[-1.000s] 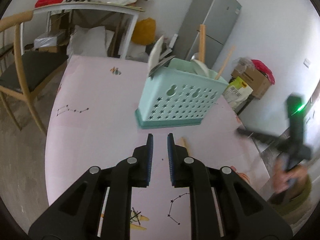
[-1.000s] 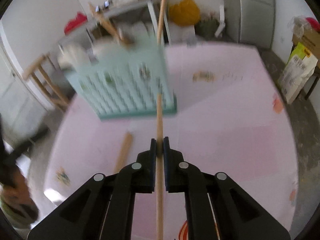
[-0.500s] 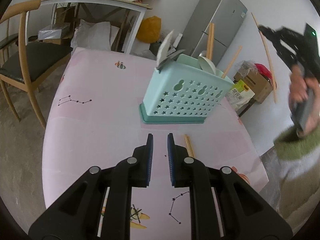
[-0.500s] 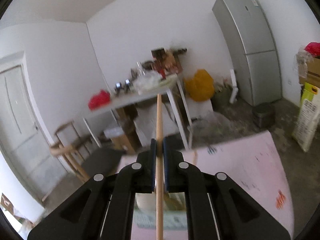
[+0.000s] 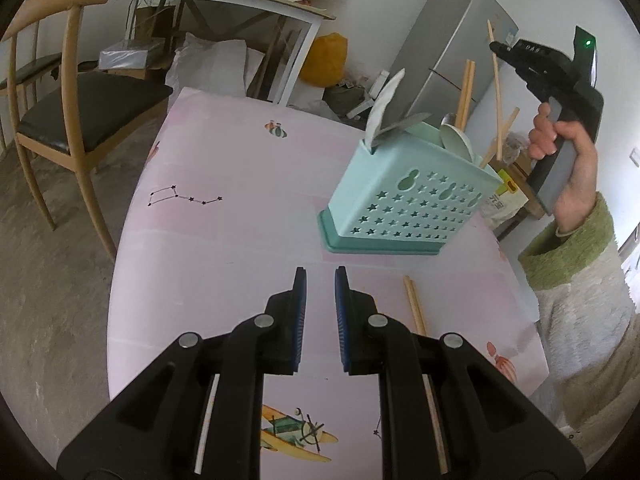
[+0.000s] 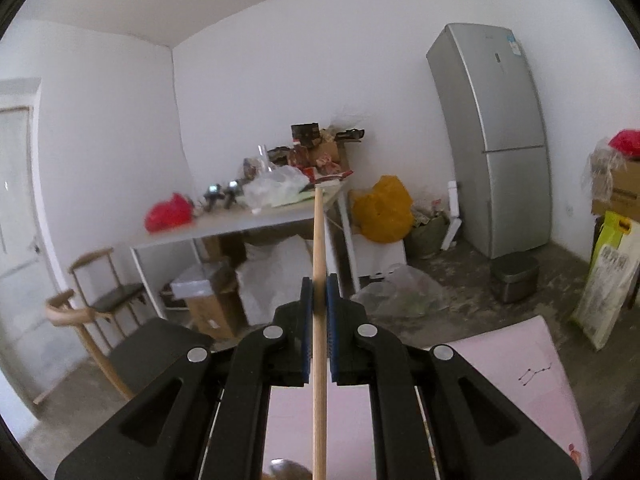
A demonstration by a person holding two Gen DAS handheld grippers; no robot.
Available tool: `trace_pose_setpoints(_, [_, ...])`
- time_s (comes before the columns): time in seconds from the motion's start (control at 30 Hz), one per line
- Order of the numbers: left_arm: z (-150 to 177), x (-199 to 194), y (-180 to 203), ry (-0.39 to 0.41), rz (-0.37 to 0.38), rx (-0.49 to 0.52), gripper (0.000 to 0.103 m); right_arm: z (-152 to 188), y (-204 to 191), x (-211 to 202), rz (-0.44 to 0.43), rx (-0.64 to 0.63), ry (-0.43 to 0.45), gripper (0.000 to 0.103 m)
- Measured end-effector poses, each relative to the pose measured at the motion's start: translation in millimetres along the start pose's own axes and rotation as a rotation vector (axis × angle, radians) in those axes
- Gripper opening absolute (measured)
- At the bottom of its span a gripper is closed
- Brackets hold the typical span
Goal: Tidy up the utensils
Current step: 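Raise the right gripper's chopstick over the holder and open to drop it, then move both grippers down to the last two wooden chopsticks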
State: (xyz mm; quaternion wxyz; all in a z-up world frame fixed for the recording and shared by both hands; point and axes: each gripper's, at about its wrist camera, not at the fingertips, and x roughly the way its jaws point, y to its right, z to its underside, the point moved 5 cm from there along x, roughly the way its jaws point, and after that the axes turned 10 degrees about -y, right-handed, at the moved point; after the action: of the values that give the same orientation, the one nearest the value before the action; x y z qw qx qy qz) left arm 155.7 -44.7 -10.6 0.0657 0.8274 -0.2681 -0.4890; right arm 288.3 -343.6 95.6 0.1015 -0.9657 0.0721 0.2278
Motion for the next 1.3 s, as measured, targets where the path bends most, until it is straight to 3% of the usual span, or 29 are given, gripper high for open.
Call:
trace_pose_setpoints(0.43, [-1.2,1.6,-4.0,-0.003,-0.01,-0.009,0.013,20.7,9.3,25.8,0.049,-0.033,-0.026,0.007])
trace_pose_setpoints(0.8, [2.3,3.7,2.7,-0.011,0.007,-0.001,0.013,51.4,10.0,-37.1,0.064,-0.137,0.015,0.007])
trace_pose_setpoints(1.03, [7.4,2.2,17.9,-0.013,0.026,0.023,0.013,67.9,-2.2,-54.2,0.093,-0.267,-0.019,0.009])
trace_pose_setpoints(1.17, [11.0,0.2,23.1,-0.016,0.026,0.034,0.013,64.6,-2.5,-76.3,0.091,-0.272,0.008,0.029])
trace_pose_setpoints(1.3, [14.2,2.1,25.6,-0.032,0.026,0.044,0.013,55.3,3.4,-114.8,0.074,-0.228,0.059,0.042])
